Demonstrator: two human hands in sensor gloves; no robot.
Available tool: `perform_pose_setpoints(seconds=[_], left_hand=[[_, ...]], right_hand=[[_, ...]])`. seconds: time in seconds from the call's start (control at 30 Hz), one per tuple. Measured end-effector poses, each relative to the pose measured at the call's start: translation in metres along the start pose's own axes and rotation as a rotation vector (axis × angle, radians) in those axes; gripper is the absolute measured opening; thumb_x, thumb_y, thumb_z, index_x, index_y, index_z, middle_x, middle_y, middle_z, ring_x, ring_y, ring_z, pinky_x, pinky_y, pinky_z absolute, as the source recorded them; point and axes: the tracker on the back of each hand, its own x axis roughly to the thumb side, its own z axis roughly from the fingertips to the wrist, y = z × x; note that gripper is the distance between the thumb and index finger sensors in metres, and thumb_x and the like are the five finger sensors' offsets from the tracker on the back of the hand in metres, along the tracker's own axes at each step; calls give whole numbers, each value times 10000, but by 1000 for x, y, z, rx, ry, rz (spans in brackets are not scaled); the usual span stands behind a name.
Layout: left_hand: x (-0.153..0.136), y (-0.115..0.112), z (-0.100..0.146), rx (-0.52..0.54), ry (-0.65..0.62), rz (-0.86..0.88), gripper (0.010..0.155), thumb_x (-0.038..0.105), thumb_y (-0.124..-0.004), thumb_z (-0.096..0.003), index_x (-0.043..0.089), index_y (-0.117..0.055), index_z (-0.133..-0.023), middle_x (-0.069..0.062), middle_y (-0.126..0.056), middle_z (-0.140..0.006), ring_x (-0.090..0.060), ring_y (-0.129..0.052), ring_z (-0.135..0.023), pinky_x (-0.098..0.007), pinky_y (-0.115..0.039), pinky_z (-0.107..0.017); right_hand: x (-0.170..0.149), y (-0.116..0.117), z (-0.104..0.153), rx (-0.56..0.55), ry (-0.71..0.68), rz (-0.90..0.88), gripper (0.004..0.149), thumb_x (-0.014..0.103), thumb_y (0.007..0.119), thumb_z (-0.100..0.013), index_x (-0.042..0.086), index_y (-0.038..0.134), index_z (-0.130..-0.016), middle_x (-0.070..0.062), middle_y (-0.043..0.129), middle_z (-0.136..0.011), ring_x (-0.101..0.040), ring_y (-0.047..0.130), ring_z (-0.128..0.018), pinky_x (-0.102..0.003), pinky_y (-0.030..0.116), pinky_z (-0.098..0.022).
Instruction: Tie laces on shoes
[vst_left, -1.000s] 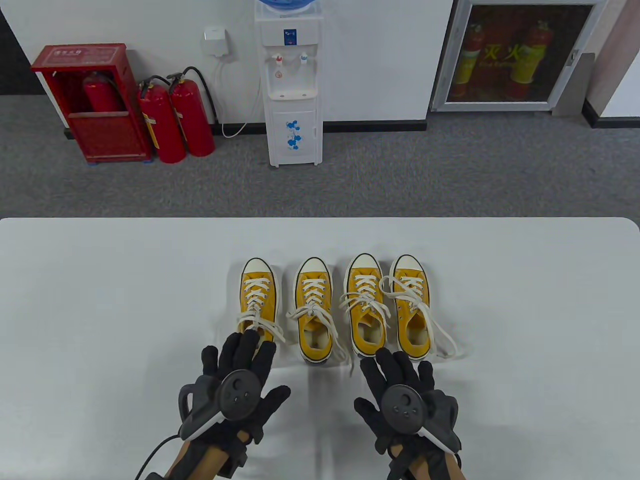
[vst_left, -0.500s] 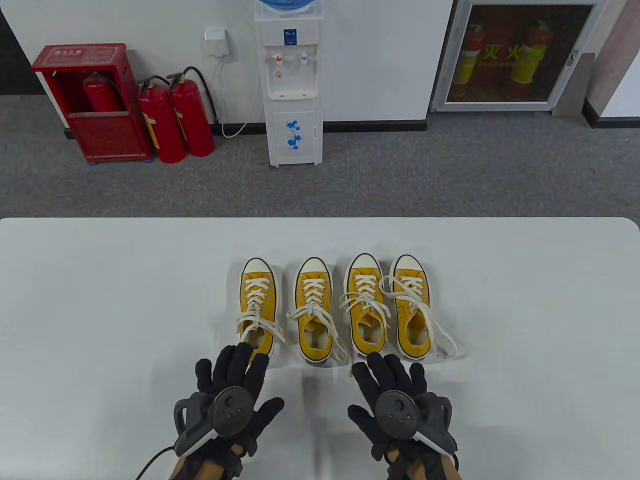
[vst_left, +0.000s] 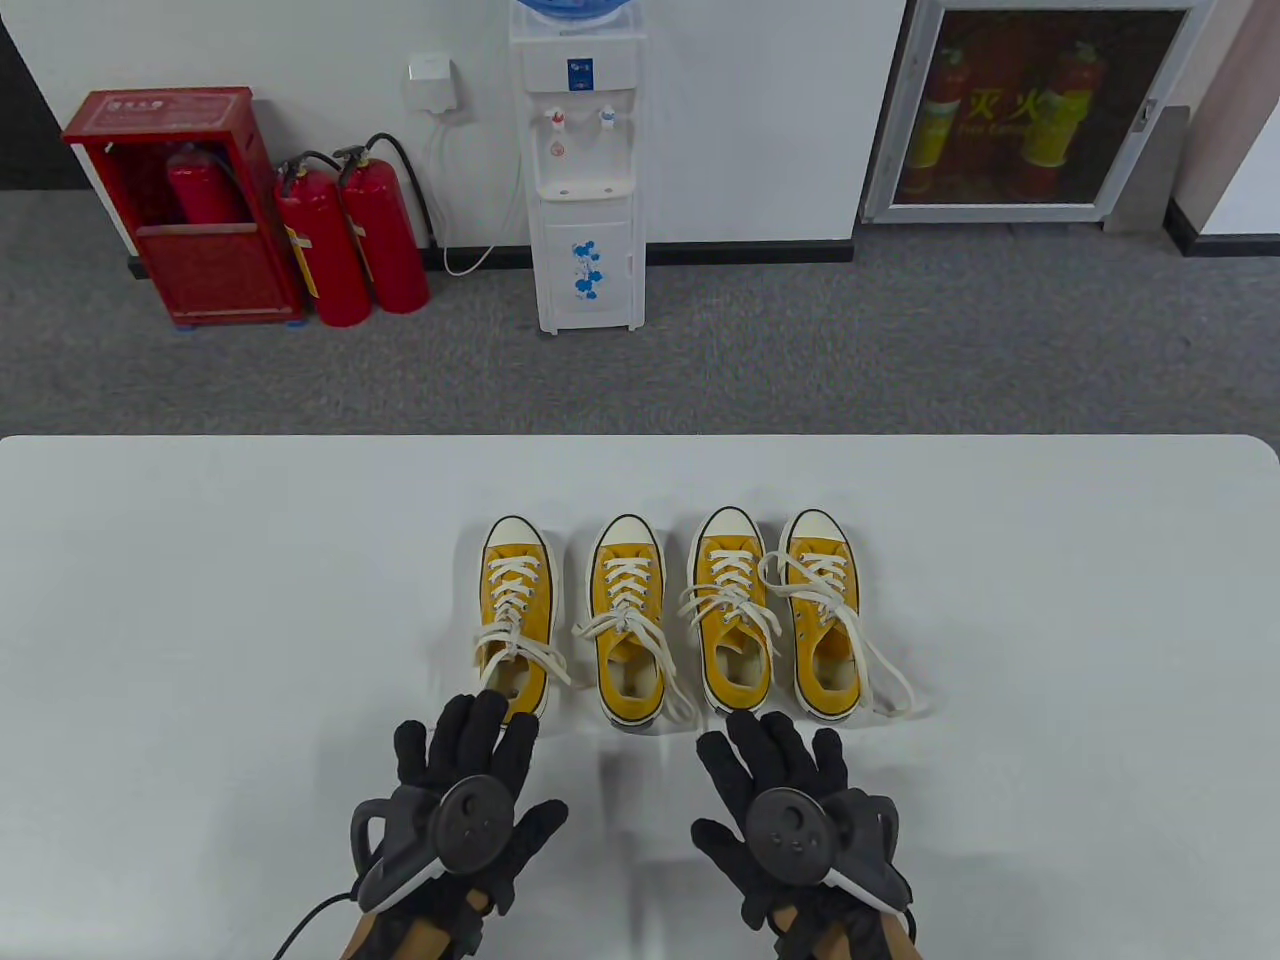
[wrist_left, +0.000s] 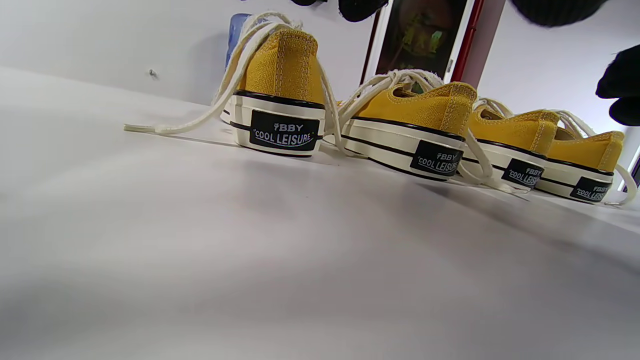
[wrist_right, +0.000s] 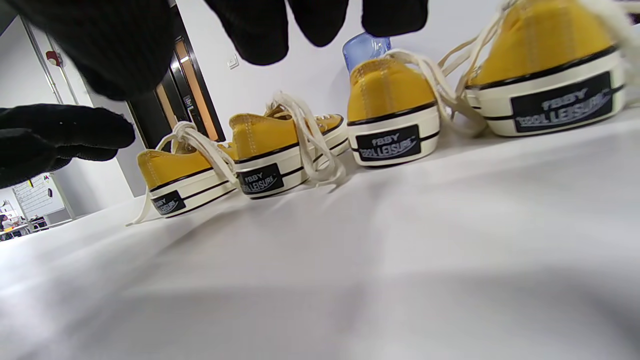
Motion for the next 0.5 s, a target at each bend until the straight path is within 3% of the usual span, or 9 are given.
perform_pose_setpoints(seconds=[0.5], left_hand=[[-4,2,-1,-13,14,37,874,727,-605,-443,311,-316,-1156,-76,-166,-1260,-437,-205,-1187,-780,-133,-728]], right_hand=[[-4,-1,0,-6,8,-23,800,576,751,-425,234,495,-1100,-53,294,-1176,-460,362,-1098,-756,188,-694]])
